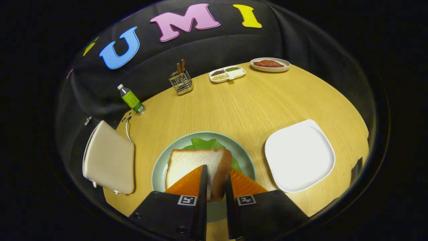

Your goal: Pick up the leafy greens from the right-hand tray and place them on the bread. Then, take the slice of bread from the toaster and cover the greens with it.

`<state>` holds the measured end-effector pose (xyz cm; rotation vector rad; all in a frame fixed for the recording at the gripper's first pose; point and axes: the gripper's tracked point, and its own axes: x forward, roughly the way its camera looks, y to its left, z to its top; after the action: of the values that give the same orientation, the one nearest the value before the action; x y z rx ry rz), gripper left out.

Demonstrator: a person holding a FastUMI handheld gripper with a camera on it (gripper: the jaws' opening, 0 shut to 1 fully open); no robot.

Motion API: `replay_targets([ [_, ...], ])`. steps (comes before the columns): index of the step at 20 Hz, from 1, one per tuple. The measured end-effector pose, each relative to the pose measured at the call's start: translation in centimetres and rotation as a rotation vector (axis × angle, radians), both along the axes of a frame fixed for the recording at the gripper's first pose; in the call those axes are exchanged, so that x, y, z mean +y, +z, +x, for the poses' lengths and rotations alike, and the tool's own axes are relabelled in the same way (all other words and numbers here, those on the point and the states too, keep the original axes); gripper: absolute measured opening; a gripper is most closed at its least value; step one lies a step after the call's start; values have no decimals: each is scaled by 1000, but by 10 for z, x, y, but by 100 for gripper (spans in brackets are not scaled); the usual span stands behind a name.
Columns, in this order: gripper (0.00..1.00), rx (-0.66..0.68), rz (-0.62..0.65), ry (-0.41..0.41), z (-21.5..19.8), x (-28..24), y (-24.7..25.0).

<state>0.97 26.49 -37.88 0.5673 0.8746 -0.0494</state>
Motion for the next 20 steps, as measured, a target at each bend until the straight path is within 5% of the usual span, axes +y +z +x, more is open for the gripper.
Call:
replay_targets([
  [4,61,-1,-143,48,-2,-11,-2],
  [7,73,-11,-216,74,-2,-18,1],
  [10,95,-17,-236,80,-1,-23,6],
  [20,99,-123,-284,141,4,-39,42],
])
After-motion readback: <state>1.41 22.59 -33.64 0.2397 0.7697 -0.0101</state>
